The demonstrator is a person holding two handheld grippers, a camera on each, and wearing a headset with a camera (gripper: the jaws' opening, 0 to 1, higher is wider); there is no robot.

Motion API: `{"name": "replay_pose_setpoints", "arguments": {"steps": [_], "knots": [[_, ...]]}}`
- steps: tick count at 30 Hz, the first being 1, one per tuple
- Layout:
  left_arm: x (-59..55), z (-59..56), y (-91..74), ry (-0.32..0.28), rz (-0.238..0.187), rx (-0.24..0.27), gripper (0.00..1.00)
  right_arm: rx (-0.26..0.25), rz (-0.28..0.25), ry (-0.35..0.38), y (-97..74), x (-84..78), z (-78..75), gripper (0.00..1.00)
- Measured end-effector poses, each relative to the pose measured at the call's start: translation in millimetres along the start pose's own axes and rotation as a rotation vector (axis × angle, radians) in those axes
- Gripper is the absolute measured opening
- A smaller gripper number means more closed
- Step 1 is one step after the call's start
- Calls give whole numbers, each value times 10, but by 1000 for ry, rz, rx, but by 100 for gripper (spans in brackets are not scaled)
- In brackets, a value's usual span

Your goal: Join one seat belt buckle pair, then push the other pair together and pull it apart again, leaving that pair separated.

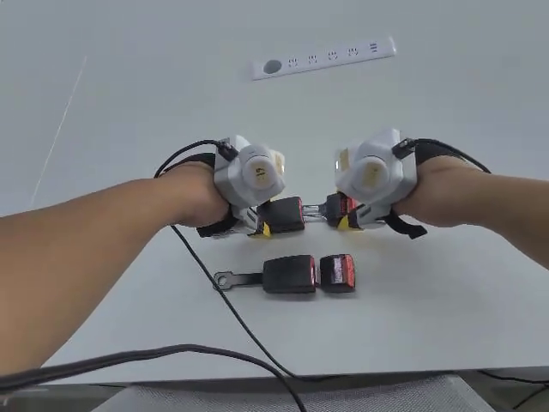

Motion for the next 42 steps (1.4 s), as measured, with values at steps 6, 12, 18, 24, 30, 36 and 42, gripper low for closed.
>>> {"name": "replay_pose_setpoints", "arguments": {"steps": [6, 12, 18, 24, 30, 36, 42], "knots": [[2, 7, 14, -1, 3, -1, 31, -8, -3, -18, 24, -2, -14, 31], [1, 10, 19, -4, -1, -2, 31, 7, -21, -32, 57, 22, -9, 31], [7, 5, 22, 10, -3, 0, 31, 10, -37, -11, 104, 62, -9, 31], [4, -5, 19, 6, -10, 6, 30, 18, -72, 24, 99, 39, -10, 30], [-3, -4, 18, 15, -26, 0, 30, 20, -81, 43, 87, 64, 12, 29], [-6, -9, 24, 28, -34, -3, 30, 35, -76, 37, 75, 98, 17, 29], [15, -52, -6, 32, -32, -4, 30, 49, -63, 56, 85, 153, 18, 29]]}}
Point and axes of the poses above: the centre of the closed fingertips' face, and the gripper's own axes: y roughly forward along the fingers, z roughly to its left, x roughly out of its top, the point moved 9 cm from there along -y, roughly backward along the fingers, and after that the axes turned 5 degrees about -y, right-handed, at the moved point
